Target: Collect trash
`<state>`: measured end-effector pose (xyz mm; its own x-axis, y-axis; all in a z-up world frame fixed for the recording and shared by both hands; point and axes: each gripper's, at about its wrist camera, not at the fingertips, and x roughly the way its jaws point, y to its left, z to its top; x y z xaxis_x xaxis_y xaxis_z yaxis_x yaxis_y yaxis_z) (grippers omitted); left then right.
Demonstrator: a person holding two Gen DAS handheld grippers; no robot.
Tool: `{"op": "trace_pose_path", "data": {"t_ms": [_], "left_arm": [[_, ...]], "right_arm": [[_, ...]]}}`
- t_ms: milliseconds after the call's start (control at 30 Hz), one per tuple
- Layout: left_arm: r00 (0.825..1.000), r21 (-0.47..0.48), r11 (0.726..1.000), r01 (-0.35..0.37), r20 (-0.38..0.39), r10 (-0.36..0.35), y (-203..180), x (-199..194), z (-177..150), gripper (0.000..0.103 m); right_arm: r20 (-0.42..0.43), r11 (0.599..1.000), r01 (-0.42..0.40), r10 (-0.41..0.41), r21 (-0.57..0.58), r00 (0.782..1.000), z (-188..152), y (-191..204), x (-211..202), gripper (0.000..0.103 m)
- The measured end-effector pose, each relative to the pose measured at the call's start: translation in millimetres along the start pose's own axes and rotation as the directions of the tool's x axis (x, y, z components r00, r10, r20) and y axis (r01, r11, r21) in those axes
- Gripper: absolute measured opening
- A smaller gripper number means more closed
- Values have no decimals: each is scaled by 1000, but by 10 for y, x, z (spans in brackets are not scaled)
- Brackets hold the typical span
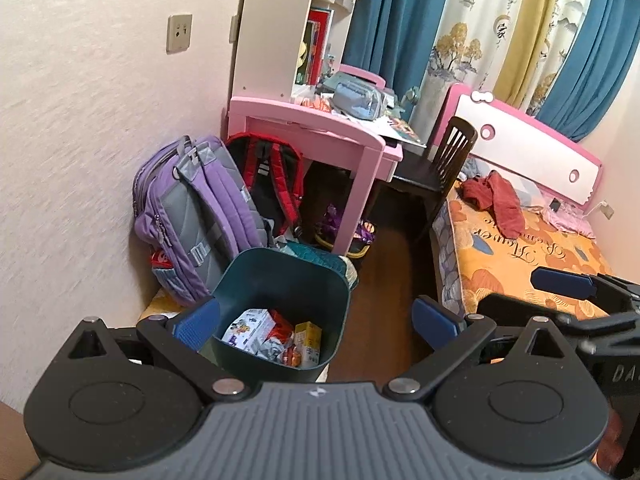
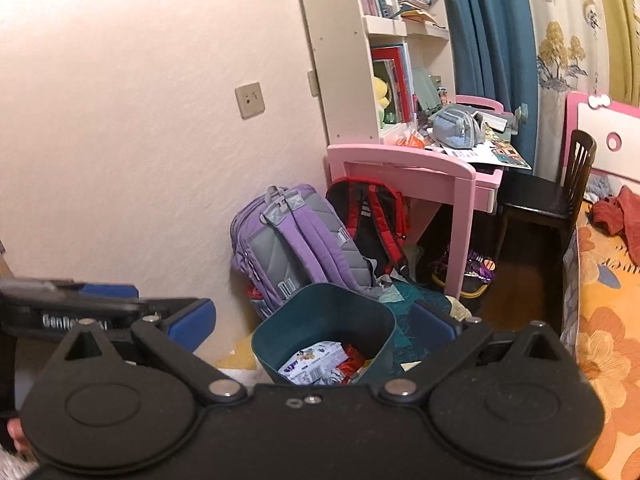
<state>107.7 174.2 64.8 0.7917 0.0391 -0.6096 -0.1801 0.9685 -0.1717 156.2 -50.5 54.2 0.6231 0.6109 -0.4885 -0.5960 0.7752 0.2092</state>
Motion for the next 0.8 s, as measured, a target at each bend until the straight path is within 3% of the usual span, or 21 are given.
{"op": "trace_pose_path", "data": {"t_ms": [800], "left_arm": [[999,-33,999,-13,29,14,-198,-179,-156,103]], "right_arm": [[-3,999,-21,21,31,1000,-113,-181,-124,103]]}}
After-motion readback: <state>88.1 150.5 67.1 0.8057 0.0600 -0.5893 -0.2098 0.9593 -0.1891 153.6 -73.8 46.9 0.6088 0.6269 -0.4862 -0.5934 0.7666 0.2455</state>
